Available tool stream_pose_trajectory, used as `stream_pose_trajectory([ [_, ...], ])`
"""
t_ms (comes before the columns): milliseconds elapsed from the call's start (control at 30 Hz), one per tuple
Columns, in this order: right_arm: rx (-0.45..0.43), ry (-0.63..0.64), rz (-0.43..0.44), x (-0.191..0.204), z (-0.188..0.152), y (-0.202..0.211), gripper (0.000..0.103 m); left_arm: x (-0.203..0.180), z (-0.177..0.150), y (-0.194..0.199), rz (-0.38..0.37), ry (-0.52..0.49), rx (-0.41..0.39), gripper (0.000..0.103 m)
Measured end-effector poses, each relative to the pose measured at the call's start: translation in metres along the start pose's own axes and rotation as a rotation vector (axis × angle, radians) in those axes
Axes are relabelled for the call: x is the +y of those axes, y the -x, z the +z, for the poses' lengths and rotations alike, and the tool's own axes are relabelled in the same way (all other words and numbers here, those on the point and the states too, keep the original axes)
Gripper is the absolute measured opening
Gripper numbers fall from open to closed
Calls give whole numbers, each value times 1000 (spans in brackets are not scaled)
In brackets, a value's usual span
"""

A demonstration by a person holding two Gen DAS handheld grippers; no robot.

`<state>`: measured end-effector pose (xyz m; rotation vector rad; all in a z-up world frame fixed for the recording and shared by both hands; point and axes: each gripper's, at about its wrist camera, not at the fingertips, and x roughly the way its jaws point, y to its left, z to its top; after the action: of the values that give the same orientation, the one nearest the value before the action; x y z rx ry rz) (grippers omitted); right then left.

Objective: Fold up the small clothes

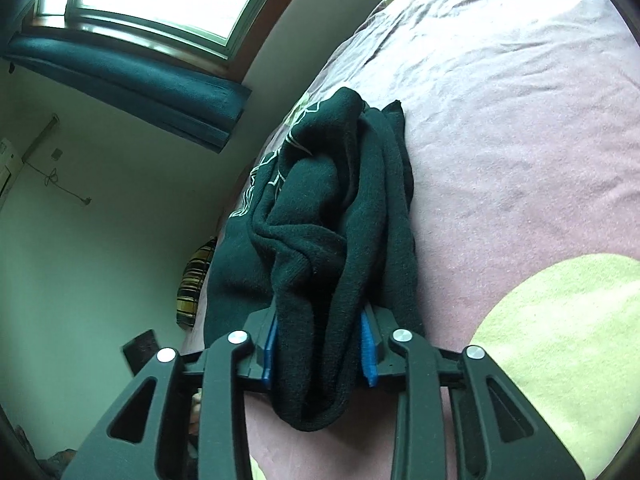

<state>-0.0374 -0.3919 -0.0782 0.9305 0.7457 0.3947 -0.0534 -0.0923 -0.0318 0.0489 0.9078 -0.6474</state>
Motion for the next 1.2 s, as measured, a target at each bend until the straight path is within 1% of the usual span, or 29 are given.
stream_pose_trajectory([
  [33,1,12,-5,2,0,0,36,-1,0,8,-16,8,-16,98],
  [100,12,11,-5,5,2,-2,44,-1,10,28,-46,35,-70,98],
  [167,42,-2,-13,12,6,-3,47,0,20,36,-66,45,-109,98],
  [233,63,8,-39,17,10,4,49,-1,32,34,-58,32,-129,98],
  [267,49,46,-80,25,14,14,53,-4,38,27,-52,21,-127,98],
  [300,26,66,-104,32,18,17,58,-5,42,20,-53,13,-119,98],
  [367,-45,79,-138,39,36,33,61,-10,49,-2,-42,-11,-84,98],
  [433,-73,50,-139,39,56,31,61,-14,49,-21,-19,-35,-51,98],
  [467,-76,48,-139,36,64,29,61,-14,48,-26,-25,-32,-44,98],
  [533,-68,56,-161,35,83,11,61,-13,46,-33,-42,-8,-26,98],
  [600,-55,38,-183,25,102,-10,61,-13,43,-38,-56,16,-15,98],
  [700,-32,14,-194,19,126,-44,60,-11,40,-42,-54,26,-4,98],
  [733,-27,20,-194,20,129,-51,58,-11,41,-43,-57,28,-1,98],
  [767,-12,42,-182,24,134,-60,47,-10,41,-44,-61,28,4,98],
  [800,6,73,-186,30,137,-68,43,-9,41,-46,-62,28,9,99],
  [833,8,97,-202,32,138,-69,37,-9,41,-47,-60,28,10,99],
  [867,10,130,-230,35,140,-70,19,-9,41,-48,-60,28,13,99],
  [900,15,138,-249,34,142,-69,13,-9,41,-49,-62,29,16,99],
  [967,6,96,-254,21,146,-64,10,-8,41,-52,-72,42,23,101],
  [1100,13,18,-251,-13,145,-68,9,-5,40,-58,-98,65,33,101],
  [1200,-1,-31,-215,-28,144,-70,9,-3,40,-60,-108,71,35,101],
])
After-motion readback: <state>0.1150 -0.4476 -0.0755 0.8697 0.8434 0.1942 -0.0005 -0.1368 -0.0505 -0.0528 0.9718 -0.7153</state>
